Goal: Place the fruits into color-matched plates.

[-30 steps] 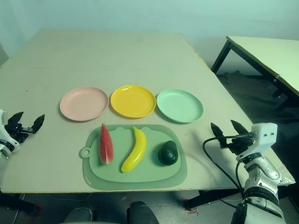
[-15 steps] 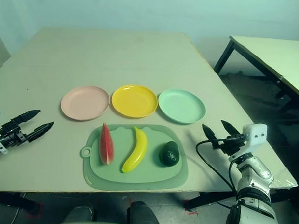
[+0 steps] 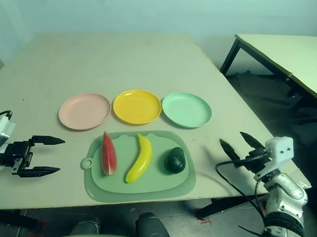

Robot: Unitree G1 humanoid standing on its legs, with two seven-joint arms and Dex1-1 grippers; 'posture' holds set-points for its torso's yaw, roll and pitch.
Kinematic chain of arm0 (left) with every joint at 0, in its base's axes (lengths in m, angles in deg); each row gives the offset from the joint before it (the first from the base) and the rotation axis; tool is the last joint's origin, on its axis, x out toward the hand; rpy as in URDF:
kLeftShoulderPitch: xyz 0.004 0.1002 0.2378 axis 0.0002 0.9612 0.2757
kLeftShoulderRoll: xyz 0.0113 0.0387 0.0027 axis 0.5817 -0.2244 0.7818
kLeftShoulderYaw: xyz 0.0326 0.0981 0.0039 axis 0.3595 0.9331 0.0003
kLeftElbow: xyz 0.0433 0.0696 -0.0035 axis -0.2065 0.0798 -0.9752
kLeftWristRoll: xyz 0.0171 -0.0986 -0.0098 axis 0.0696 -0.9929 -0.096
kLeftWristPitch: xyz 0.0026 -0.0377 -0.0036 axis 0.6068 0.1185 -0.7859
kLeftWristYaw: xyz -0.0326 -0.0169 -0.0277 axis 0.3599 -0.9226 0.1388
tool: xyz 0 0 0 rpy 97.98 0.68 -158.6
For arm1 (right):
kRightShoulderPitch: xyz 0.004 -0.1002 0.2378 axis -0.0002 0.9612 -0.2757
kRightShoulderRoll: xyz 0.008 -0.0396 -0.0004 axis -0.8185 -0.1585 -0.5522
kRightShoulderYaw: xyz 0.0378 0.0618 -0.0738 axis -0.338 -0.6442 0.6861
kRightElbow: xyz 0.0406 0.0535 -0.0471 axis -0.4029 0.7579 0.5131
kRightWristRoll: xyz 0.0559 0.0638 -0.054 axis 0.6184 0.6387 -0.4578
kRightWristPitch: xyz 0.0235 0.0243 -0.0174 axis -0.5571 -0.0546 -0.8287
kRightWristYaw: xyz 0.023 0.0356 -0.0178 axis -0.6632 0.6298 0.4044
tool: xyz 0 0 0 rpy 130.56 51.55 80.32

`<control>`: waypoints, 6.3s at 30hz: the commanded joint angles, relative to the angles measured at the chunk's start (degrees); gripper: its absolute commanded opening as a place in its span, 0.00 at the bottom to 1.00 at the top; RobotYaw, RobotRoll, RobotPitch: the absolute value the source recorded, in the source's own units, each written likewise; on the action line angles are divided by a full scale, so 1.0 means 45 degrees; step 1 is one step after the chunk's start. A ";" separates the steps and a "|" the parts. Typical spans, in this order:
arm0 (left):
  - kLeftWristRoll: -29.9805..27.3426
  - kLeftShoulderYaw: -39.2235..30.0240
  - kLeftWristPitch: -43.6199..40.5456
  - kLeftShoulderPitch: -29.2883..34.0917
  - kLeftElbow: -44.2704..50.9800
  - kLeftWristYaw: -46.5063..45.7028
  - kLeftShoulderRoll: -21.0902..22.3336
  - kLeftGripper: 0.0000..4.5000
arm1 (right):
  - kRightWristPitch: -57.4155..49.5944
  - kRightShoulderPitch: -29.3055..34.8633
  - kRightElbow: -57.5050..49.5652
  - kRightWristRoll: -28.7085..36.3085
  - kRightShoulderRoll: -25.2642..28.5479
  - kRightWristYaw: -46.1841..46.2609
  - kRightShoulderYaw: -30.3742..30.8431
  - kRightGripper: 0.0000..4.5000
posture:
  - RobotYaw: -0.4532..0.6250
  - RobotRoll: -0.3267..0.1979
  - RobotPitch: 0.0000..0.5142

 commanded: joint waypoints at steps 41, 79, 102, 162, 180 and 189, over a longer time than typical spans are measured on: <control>-0.1051 -0.0881 -0.2265 0.0790 0.3324 -0.1046 0.0979 0.99 | -0.2622 -0.4684 -0.9091 -0.4912 0.4299 -0.4432 0.9031 1.00 | 0.33 0.62 0.07; -0.0819 -0.0858 -0.2346 0.1439 0.4142 -0.1523 0.1228 0.99 | 0.4263 -0.7651 -0.5939 -0.6271 0.2789 -0.6051 1.2631 1.00 | 0.38 0.62 0.08; -0.0565 -0.0908 -0.2088 0.1770 0.4171 -0.1734 0.1225 1.00 | 0.4479 -0.7746 -0.4741 -0.7120 0.1938 -0.6051 1.3227 0.91 | 0.40 0.62 0.11; -0.0716 -0.1382 -0.3878 0.1570 0.4391 -0.5635 0.0226 1.00 | 0.3556 -1.4548 1.0212 -1.3787 -0.1920 0.2756 1.3375 0.68 | 0.42 0.62 0.09; -0.0613 -0.1321 -0.3633 0.1388 0.4320 -0.5075 0.0267 1.00 | 0.4601 -1.4662 0.9856 -1.3503 -0.1668 0.1827 1.2742 0.99 | 0.41 0.62 0.10; -0.1012 -0.1343 -0.3245 0.1263 0.3756 -0.3534 0.0285 1.00 | 0.8736 -1.4945 0.6831 -1.1119 -0.1239 -0.3190 1.1990 0.99 | 0.38 0.62 0.11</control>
